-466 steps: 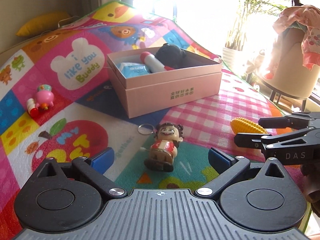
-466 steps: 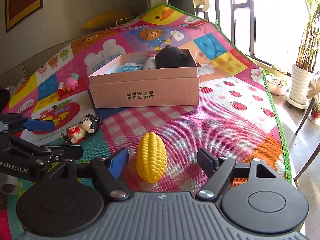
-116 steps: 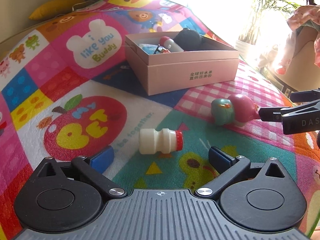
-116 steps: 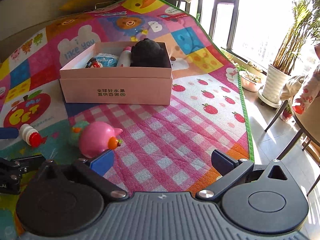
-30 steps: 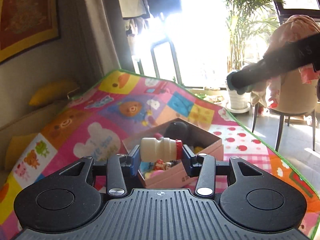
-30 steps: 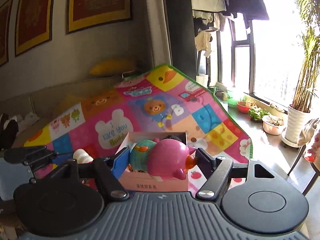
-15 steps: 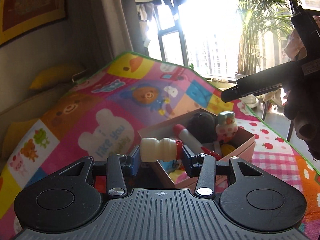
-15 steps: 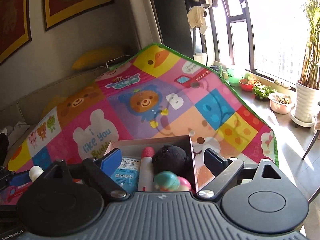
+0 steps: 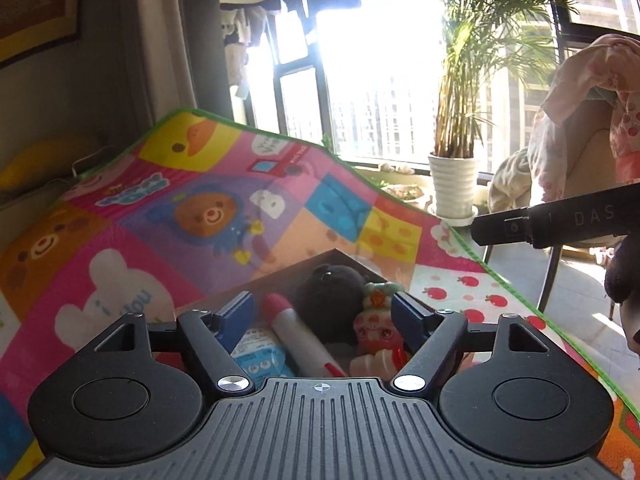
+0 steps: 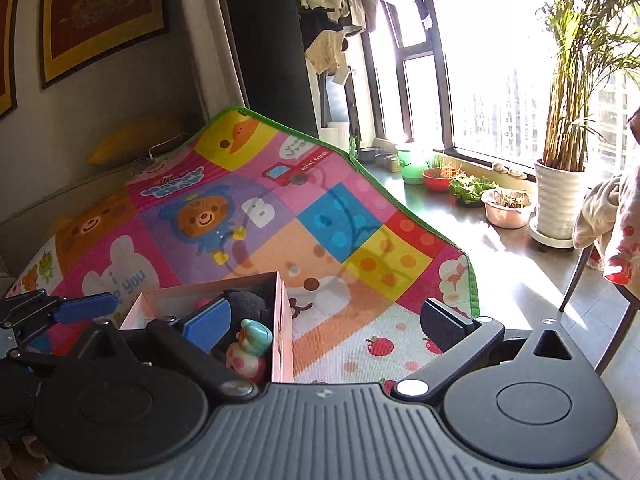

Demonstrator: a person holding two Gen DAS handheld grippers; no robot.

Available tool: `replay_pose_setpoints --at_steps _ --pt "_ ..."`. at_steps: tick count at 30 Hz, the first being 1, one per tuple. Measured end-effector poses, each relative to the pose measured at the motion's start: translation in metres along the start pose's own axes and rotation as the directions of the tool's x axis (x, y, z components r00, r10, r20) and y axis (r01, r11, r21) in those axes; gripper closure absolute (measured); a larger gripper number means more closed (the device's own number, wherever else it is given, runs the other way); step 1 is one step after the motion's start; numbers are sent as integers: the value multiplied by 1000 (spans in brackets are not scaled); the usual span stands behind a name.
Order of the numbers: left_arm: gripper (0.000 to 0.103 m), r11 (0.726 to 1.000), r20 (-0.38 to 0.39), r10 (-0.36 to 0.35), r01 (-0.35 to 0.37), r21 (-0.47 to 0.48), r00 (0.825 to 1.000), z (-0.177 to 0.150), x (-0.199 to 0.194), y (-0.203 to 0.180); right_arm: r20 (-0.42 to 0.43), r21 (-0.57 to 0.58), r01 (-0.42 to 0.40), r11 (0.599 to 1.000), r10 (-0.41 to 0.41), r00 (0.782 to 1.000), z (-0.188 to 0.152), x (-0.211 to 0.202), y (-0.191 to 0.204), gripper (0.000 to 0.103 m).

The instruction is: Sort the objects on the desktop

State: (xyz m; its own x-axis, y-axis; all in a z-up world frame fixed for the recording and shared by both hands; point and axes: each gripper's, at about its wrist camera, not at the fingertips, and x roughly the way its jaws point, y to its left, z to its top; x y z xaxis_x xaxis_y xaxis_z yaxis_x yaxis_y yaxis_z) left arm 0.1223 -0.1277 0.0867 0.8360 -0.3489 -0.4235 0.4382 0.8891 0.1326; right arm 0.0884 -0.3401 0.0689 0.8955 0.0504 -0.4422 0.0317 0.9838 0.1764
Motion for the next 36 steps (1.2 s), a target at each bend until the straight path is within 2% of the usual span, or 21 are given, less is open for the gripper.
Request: replay_pose_setpoints --at_steps 1,3,7,11,14,17,24,30,33,36 --pt "11 1000 -8 19 -19 5 1000 -8 -4 4 -10 10 -4 1000 5 1000 -3 3 -3 2" --pt "8 998 -33 58 -58 15 998 -27 -16 12 -33 34 -21 999 22 999 -8 10 -8 2" --pt "6 997 -122 54 -61 -56 991 -62 -27 27 -93 117 -116 986 127 987 -15 31 -10 0" --pt "6 993 -185 -2 -21 -120 983 -82 -21 29 -182 197 -236 951 272 945 -16 66 8 0" --pt "6 991 -183 -39 14 -137 982 -86 -12 28 -239 243 -257 935 315 918 -15 94 20 0" --pt "6 982 -171 -103 73 -174 980 -86 -4 31 -285 256 -260 931 330 900 -15 112 30 0" --pt "5 967 -118 -166 138 -214 979 -95 -8 47 -346 129 -181 975 215 913 -13 114 60 0" --pt "5 971 -121 -122 94 -218 985 -102 -29 73 -383 75 -146 986 163 909 -11 119 100 0" --pt "5 979 -116 -61 37 -199 991 -105 -46 93 -403 17 -199 980 189 895 -13 119 131 0" --pt "5 980 -118 -12 -12 -196 993 -108 -54 107 -405 10 -233 973 217 888 -14 122 156 0"
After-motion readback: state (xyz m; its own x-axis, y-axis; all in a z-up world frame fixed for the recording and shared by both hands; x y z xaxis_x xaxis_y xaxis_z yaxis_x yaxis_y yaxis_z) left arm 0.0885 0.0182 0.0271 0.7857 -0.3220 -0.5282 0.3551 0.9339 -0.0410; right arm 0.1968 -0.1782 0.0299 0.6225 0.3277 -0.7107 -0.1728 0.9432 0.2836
